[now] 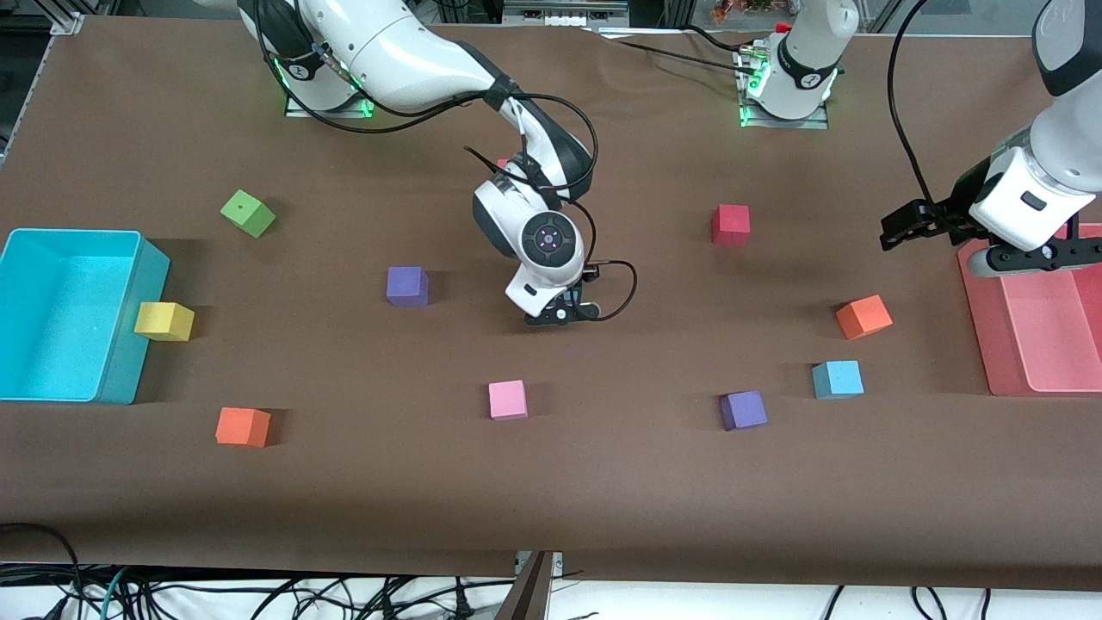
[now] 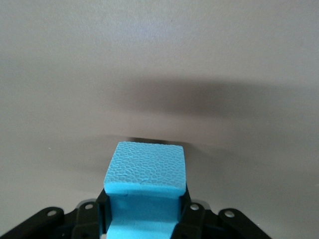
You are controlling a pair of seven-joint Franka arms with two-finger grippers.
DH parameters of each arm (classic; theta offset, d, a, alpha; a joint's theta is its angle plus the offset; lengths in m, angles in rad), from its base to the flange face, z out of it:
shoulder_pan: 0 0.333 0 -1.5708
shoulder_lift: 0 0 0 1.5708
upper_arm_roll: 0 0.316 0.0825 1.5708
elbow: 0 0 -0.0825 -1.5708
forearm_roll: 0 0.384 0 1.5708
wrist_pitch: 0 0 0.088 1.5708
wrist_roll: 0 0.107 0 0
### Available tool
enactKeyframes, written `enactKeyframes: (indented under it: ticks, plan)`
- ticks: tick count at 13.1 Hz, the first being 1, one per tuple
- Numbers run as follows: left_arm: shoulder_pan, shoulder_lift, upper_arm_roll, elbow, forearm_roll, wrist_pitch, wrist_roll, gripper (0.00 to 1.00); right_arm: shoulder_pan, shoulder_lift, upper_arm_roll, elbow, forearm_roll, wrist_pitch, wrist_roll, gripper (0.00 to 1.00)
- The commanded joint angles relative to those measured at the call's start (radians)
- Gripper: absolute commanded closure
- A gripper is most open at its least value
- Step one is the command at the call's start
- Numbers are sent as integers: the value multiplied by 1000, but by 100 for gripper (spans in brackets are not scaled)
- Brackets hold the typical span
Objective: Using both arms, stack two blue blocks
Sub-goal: 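Lower the light-blue cube onto the table and open the right gripper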
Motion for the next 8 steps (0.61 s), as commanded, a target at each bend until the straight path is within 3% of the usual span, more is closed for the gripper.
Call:
enactKeyframes:
  ticks: [1, 2, 8]
  plan:
    - [4, -6, -5, 4, 18, -12, 5, 0, 4, 23, 3, 35, 13, 21, 34, 28]
    - [4, -6, -6, 4, 18, -12, 5, 0, 7, 26, 3, 35, 12, 53, 43, 0]
    - [4, -6, -5, 4, 18, -12, 5, 0, 7, 29, 2, 38, 10, 76, 40, 0]
